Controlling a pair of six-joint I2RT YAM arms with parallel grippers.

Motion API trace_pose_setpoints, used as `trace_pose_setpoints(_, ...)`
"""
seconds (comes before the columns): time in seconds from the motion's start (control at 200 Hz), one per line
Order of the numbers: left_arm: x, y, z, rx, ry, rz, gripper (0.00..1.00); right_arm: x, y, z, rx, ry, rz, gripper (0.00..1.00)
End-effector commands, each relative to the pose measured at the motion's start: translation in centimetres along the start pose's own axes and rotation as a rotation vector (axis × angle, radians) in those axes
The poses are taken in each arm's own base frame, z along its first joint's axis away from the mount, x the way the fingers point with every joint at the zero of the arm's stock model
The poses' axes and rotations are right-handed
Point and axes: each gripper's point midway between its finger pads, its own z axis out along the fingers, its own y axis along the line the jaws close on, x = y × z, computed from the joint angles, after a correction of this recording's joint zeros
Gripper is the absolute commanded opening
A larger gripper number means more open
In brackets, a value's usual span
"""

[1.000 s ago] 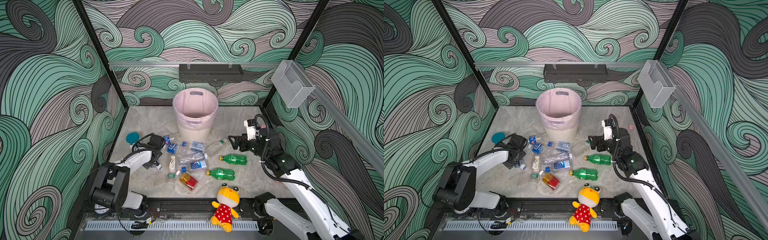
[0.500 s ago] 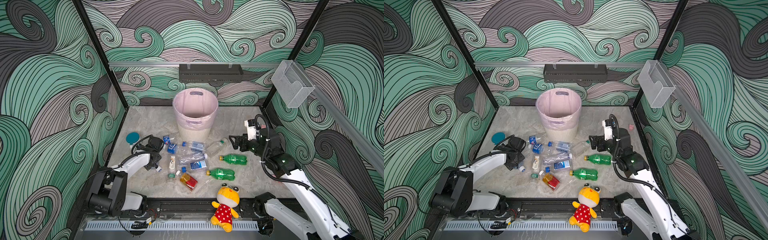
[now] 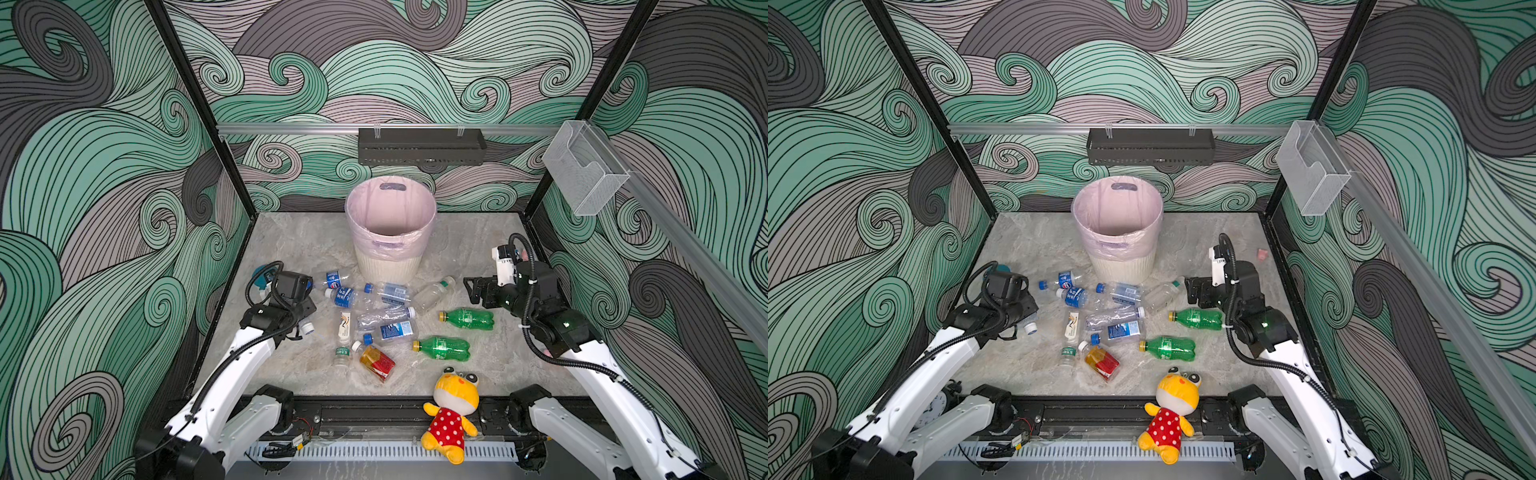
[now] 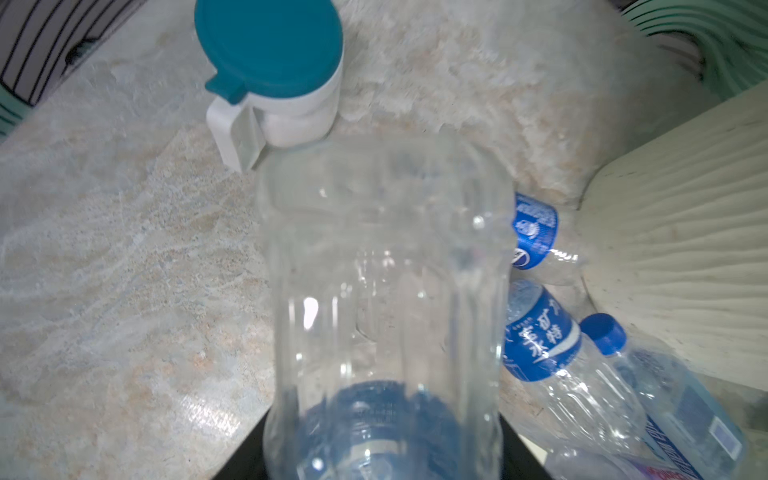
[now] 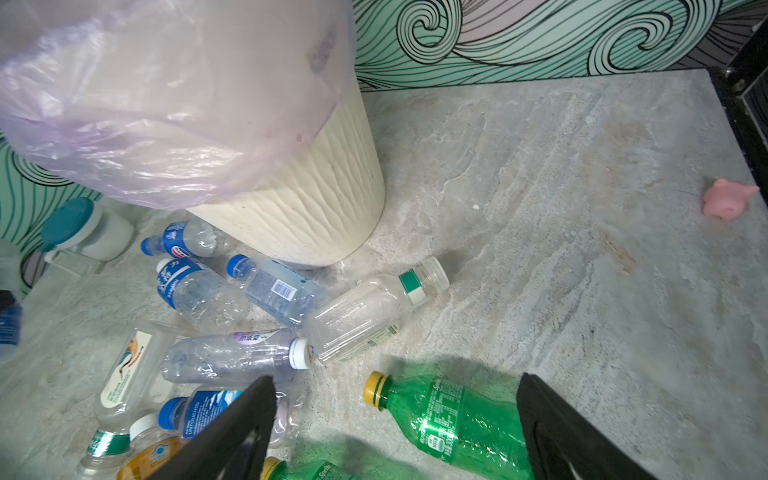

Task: Throw the plastic bottles in the bin
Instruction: 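Carry the bottle over the bin with the left gripper and release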

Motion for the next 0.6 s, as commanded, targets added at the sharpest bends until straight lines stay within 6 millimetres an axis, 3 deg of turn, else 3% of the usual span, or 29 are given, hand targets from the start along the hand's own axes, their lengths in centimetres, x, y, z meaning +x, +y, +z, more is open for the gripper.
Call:
trace_pose_setpoints(0.0,-1.3,-0.8,-2.5,0.084,-0.056,0.095,0.37,1.6,-1.3,0.3,0.057,0.045,0.018,0.91)
trace_pose_setpoints(0.15,-2.0,-2.6,-4.8,0.196,-0.067,0.179,0.34,2.2,-1.7,0.8,0.069,0.065,0.032,0.9)
trace_pose_setpoints(0.285,-5.1,-6.9,-8.4,0.354,-0.096,0.252,0.35,2.8,-1.9,1.3,0.082,0.12,0.038,0.9)
trace_pose_setpoints(0.39,-9.8,-13.0,-11.3,0.503,-0.122,0.31,0.35,3.0,-1.8,1.5,0.075,0.143,0.039,0.9)
trace_pose_setpoints(0.405,-10.9,-14.1,-12.5,0.544,-0.145,0.314,0.35,3.0,-1.7,1.5,0.073,0.144,0.041,0.9)
trace_pose_setpoints(0.526,-15.7,-24.1,-13.5,0.711,-0.169,0.384,0.38,3.0,-1.5,1.5,0.061,0.153,0.064,0.89)
trace_pose_setpoints(0.556,-16.3,-26.5,-12.9,0.731,-0.163,0.4,0.44,3.1,-1.5,1.4,0.061,0.162,0.072,0.89)
trace_pose_setpoints(0.596,-17.1,-29.0,-12.7,0.771,-0.149,0.409,0.65,3.2,-1.4,1.3,0.06,0.173,0.074,0.89)
